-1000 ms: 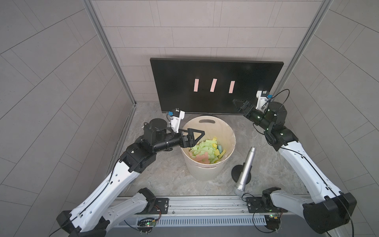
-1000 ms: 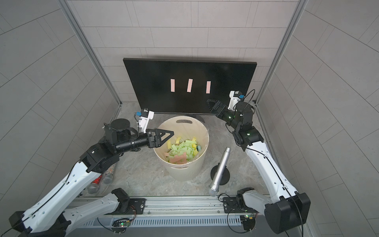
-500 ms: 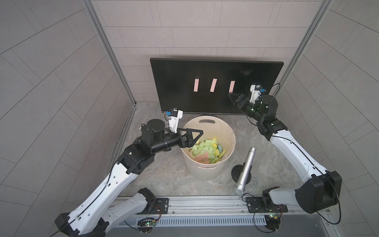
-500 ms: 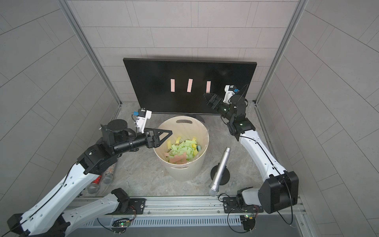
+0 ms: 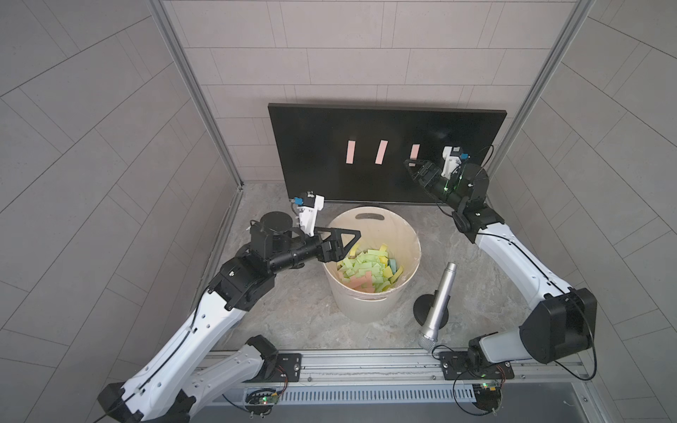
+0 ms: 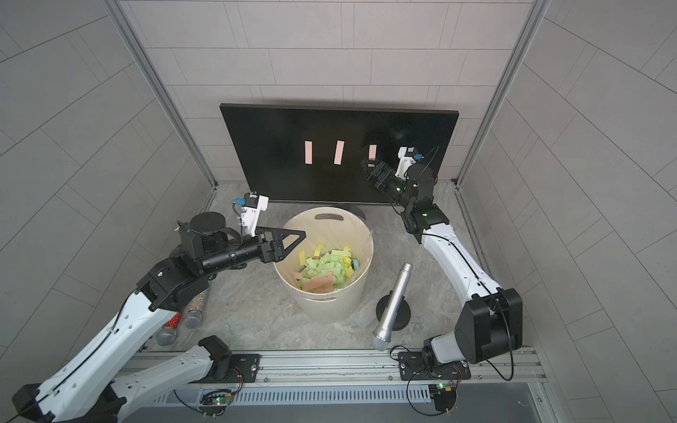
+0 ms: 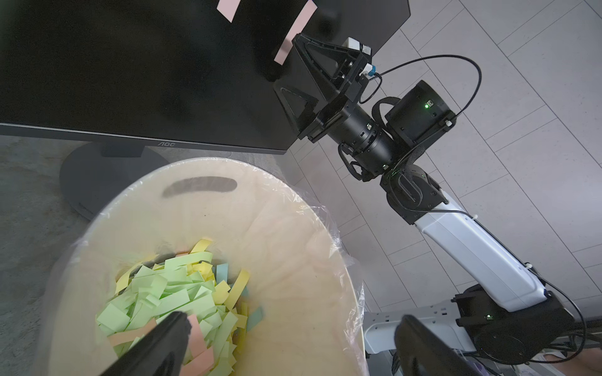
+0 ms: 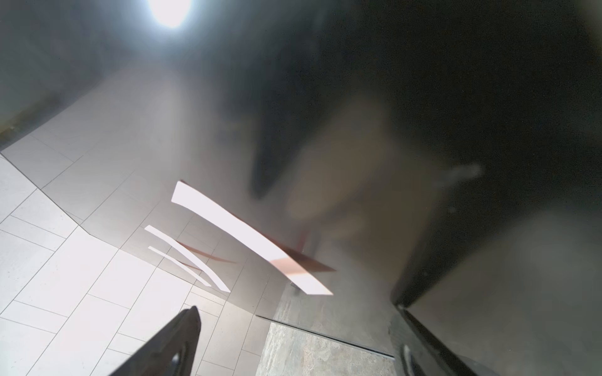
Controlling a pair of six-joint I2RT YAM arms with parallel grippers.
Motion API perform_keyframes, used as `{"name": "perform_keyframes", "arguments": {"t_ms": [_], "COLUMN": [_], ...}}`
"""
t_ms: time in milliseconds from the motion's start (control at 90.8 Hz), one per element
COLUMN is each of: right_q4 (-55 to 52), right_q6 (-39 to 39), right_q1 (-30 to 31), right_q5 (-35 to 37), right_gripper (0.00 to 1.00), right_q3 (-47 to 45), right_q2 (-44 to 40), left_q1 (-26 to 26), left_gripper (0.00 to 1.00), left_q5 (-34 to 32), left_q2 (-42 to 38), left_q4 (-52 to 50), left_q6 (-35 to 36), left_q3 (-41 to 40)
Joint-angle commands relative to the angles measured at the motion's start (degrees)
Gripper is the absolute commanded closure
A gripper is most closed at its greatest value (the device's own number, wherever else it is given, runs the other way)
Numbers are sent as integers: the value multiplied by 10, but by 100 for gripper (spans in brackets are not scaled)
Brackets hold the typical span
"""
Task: Remove the sticky note from the monitor
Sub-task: Tear off the sticky note from the monitor.
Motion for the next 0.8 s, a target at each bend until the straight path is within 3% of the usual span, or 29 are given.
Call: {"name": "perform_keyframes", "arguments": {"t_ms": [0, 793], "right_q4": [33, 55], "right_q6": [16, 37], "right_q1": [-1, 0], "right_q5": [-3, -9], "right_gripper": [9, 16], "right_q3": [19, 42], "right_q2": [11, 13], "left_q1": [5, 13], "left_gripper": [0, 0], "left_q5": [-5, -3], "left_q2": [-11, -17], "left_q4": [6, 8], "left_q6": [15, 10], "left_q3": [2, -6]}}
